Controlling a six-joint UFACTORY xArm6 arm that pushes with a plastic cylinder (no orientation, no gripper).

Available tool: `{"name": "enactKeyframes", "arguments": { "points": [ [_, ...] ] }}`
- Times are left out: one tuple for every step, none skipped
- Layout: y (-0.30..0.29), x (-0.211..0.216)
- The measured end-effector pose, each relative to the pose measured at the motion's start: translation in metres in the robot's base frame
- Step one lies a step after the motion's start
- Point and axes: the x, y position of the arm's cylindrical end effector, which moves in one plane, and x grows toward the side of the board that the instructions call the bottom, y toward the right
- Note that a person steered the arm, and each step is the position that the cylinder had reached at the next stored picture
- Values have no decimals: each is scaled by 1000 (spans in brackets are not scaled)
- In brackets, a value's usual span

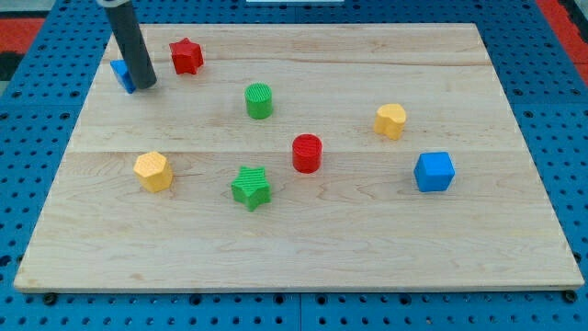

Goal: Push the blue triangle to the left of the red star

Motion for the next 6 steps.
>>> {"name": "enactKeyframes", "arguments": {
  "points": [
    [-4, 28],
    [-17, 3],
    [-18, -3],
    [-36, 35],
    [-84, 25],
    [-85, -2]
  ]
}}
